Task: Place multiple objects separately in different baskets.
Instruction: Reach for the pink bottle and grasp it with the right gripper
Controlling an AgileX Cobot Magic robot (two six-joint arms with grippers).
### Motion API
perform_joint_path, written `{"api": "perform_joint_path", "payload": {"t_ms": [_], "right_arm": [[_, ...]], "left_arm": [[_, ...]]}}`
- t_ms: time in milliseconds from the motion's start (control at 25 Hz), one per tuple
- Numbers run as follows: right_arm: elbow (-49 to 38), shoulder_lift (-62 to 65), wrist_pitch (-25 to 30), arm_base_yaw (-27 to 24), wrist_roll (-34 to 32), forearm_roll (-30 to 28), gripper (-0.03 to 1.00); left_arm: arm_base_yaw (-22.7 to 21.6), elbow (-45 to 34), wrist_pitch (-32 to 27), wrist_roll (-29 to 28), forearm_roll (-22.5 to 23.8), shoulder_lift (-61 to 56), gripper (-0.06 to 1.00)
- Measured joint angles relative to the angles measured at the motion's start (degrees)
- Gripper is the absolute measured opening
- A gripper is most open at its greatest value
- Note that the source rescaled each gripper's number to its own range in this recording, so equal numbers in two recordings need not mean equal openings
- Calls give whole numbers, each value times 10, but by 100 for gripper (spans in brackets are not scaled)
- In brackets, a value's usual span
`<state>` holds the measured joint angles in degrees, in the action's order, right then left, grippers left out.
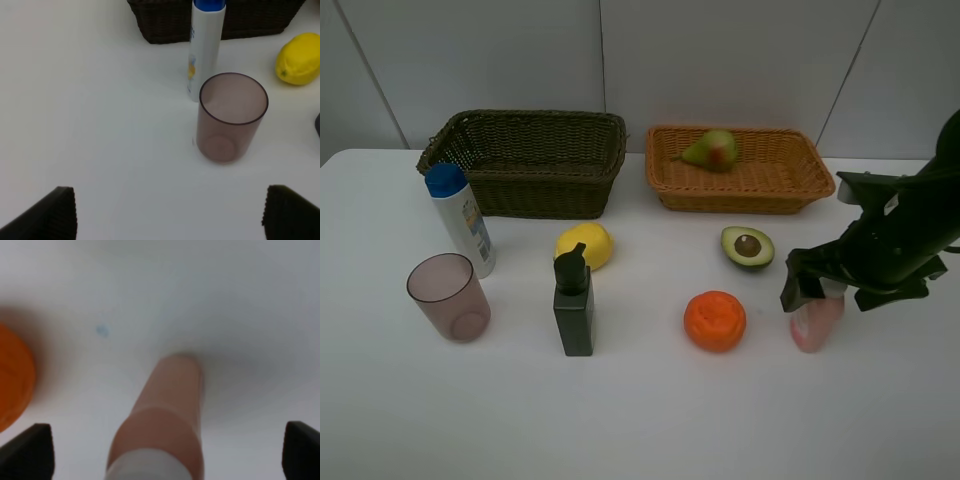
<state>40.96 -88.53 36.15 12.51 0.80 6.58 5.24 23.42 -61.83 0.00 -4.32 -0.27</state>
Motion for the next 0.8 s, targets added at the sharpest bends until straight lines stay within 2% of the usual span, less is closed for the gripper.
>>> {"api": "perform_joint_path", "payload": {"t_ms": [600, 720, 800], "right_arm": [[0, -41, -16, 0, 0, 3, 90], [0, -42, -19, 0, 0, 3, 87], [0, -42, -19, 0, 0, 3, 80]], "left_arm": [[0, 0, 0, 0, 0, 0, 100], [0, 0, 0, 0, 0, 0, 100], [0, 0, 0, 0, 0, 0, 100]]}}
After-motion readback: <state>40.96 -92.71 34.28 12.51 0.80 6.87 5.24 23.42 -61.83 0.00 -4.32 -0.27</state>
